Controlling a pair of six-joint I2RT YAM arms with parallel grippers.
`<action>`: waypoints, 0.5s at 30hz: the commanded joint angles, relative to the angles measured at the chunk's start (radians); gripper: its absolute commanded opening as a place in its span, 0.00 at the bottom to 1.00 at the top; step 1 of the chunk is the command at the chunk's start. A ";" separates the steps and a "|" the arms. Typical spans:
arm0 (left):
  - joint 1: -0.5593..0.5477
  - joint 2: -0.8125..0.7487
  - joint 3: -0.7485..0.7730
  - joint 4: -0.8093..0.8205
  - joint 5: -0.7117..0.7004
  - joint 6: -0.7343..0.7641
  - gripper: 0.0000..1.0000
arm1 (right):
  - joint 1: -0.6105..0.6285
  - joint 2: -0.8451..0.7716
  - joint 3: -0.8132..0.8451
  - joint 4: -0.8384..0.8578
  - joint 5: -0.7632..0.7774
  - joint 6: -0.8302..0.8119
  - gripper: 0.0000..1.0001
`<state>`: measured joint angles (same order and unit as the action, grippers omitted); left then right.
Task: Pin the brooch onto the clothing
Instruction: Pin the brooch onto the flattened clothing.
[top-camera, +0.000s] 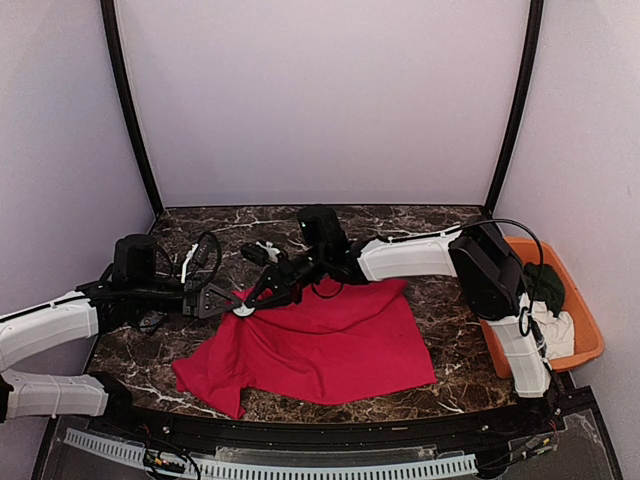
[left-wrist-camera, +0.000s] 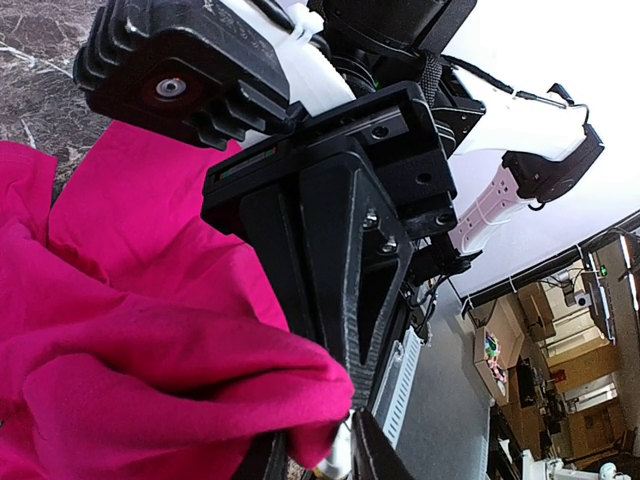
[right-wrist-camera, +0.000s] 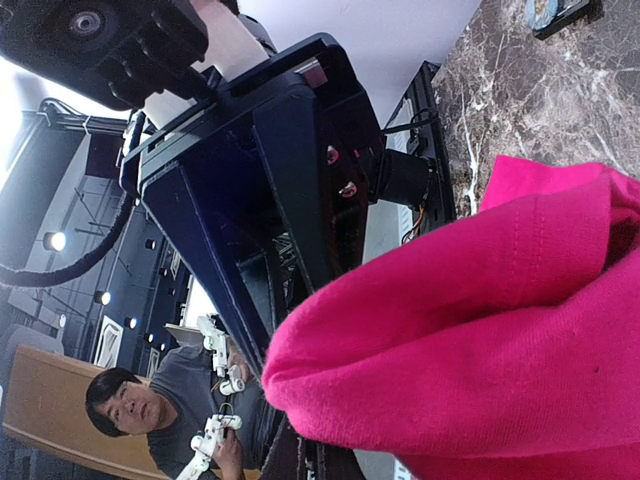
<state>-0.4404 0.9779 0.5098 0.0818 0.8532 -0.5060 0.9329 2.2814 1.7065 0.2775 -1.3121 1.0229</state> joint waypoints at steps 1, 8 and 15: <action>0.006 0.010 -0.003 -0.015 0.005 0.028 0.21 | 0.007 0.002 0.052 0.022 -0.010 -0.023 0.00; 0.006 0.016 0.005 -0.041 -0.007 0.048 0.20 | 0.012 0.013 0.073 -0.006 -0.010 -0.035 0.00; 0.006 0.021 0.005 -0.014 0.002 0.031 0.23 | 0.014 0.018 0.086 -0.032 -0.010 -0.052 0.00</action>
<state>-0.4404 0.9882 0.5098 0.0814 0.8551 -0.4820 0.9340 2.2929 1.7454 0.2150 -1.3087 0.9997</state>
